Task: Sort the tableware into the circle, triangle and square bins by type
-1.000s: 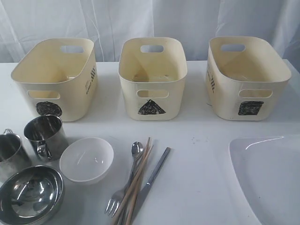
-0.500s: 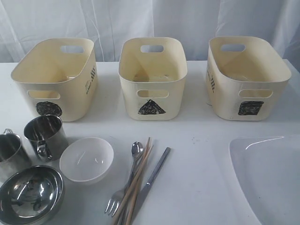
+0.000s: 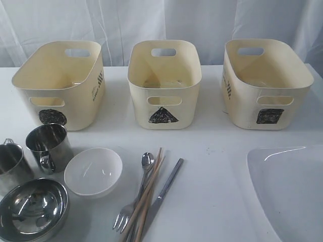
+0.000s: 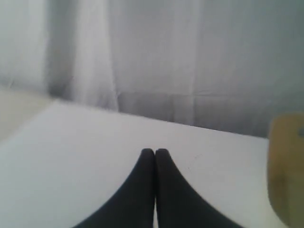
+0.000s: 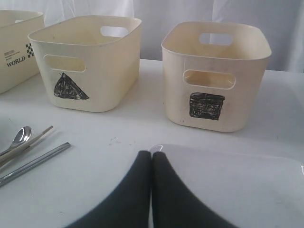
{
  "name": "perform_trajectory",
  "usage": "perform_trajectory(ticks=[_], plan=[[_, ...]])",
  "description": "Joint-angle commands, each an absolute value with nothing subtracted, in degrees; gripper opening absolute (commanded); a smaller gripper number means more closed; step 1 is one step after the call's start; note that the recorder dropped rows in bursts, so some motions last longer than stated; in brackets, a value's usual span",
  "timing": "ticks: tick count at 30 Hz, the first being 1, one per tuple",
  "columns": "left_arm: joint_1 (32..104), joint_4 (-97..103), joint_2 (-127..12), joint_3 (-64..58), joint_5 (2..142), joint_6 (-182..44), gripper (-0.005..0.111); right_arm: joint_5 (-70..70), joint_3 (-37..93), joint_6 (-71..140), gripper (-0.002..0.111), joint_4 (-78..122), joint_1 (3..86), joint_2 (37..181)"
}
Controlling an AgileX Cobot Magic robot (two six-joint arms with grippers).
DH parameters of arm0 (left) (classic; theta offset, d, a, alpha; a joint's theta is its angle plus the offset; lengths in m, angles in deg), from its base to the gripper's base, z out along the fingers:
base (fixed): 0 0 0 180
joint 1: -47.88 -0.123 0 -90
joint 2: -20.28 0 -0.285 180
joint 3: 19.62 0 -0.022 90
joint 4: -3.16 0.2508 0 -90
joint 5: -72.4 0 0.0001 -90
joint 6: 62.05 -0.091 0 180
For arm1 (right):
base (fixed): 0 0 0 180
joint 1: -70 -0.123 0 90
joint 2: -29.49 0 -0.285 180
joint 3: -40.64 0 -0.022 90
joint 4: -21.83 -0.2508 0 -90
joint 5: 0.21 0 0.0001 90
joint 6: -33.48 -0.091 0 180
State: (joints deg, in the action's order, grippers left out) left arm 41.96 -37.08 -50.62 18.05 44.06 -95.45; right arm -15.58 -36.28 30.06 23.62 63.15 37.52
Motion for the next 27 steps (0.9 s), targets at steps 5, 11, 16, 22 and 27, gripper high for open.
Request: perform_trajectory(ticks=[5,11,16,22,27], plan=[[41.2,-4.0,-50.6,13.6,86.7,-65.7,0.000,-15.3,-36.6,29.9,0.000,23.8,63.1,37.3],[41.3,-5.9,-54.8,13.6,100.6,-68.6,0.000,-15.2,-36.6,29.9,0.000,23.8,63.1,37.3],[41.3,-5.7,-61.0,13.6,99.6,-70.2,0.027,-15.2,-36.6,29.9,0.000,23.8,63.1,37.3],[41.3,-6.9,-65.6,13.6,97.4,-69.4,0.060,-15.3,-36.6,29.9,0.000,23.8,63.1,37.3],[41.3,-7.2,-69.6,13.6,91.4,-69.5,0.060,-15.3,-36.6,29.9,0.000,23.8,63.1,37.3]])
